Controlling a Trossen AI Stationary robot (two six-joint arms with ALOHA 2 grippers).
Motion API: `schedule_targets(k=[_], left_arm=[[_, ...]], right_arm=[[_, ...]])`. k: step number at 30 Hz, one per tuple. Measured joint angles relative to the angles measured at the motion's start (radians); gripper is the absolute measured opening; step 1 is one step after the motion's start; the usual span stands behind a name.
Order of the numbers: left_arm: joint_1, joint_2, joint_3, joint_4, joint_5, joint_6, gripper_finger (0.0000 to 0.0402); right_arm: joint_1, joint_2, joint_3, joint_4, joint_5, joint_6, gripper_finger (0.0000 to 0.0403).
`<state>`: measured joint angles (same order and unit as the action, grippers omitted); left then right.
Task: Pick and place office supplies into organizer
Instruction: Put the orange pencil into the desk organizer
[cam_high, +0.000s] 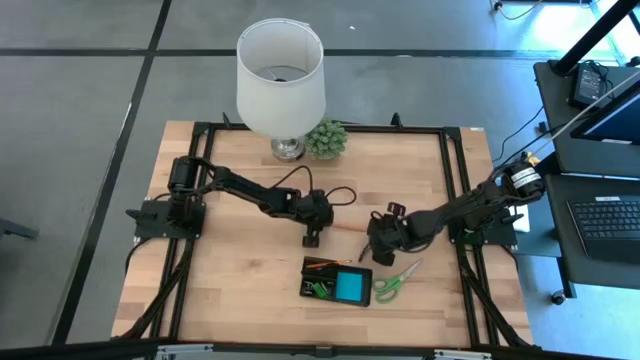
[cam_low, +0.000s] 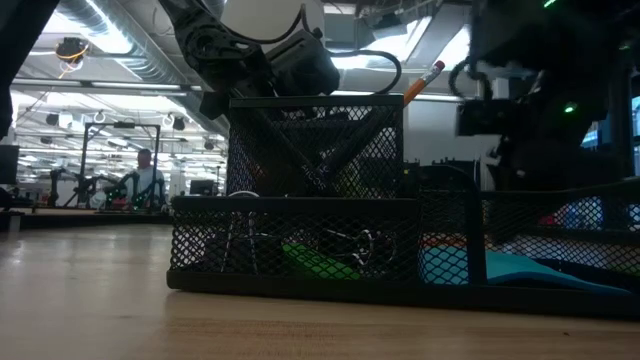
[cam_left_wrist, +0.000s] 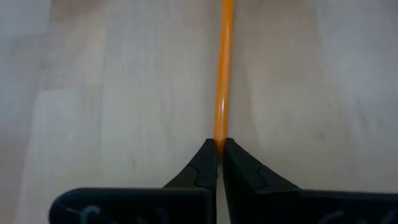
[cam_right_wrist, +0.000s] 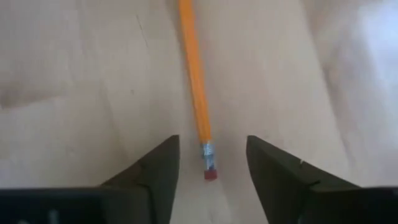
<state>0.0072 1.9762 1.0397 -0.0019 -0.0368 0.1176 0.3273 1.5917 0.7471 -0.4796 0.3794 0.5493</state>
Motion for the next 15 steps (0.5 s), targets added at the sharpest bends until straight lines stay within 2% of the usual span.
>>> schedule_targets(k=[7, 15], left_arm=[[0.000, 0.000, 0.000, 0.000, 0.013, -0.003, 0.0004], [0.000, 0.000, 0.000, 0.000, 0.010, -0.002, 0.0004]], right_arm=[[0.141, 0.000, 0.000, -0.002, 0.262, 0.091, 0.0208], [0.171, -0.009, 0.000, -0.028, 0.254, 0.158, 0.0209]])
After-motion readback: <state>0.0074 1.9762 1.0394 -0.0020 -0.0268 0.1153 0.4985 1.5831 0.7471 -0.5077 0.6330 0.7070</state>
